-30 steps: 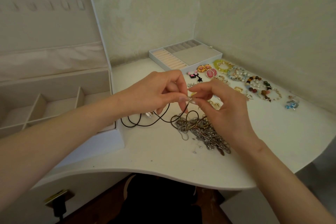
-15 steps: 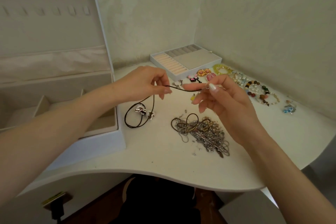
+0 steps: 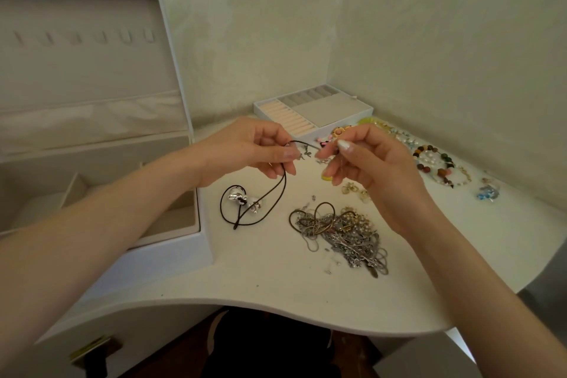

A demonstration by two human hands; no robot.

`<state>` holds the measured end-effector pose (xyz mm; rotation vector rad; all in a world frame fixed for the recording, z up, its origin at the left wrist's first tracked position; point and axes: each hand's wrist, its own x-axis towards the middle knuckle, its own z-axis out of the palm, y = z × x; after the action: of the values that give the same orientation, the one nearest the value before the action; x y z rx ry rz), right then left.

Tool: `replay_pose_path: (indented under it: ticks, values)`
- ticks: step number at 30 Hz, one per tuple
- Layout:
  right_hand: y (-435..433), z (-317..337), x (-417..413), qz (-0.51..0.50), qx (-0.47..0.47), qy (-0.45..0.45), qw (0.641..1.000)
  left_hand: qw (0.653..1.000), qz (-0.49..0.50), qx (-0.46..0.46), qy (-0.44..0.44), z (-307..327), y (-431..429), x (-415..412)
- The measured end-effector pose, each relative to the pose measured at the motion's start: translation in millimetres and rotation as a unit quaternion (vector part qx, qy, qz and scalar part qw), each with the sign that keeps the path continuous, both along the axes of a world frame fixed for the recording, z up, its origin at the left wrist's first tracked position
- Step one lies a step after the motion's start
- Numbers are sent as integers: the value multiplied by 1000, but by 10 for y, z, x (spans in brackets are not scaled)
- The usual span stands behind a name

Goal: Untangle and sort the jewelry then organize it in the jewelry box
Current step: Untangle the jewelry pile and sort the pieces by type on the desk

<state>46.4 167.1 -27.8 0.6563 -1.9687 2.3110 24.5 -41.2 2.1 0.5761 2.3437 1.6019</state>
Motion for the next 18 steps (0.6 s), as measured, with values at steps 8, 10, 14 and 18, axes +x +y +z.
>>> replay_pose_path:
  ticks: [8, 10, 14, 18]
  values:
    - [73, -15, -16, 177, -46, -34, 983, 998, -1, 30, -51, -95, 8, -19]
    - [84, -28, -9, 192, -23, -37, 981, 997, -5, 44, -63, -100, 17, -16]
    - [63, -53, -1, 99, -22, -34, 994, 998, 3, 46, -36, -102, 20, 2]
    - [20, -78, -23, -24, 40, -47, 998, 999, 24, 32, 18, -79, 36, 15]
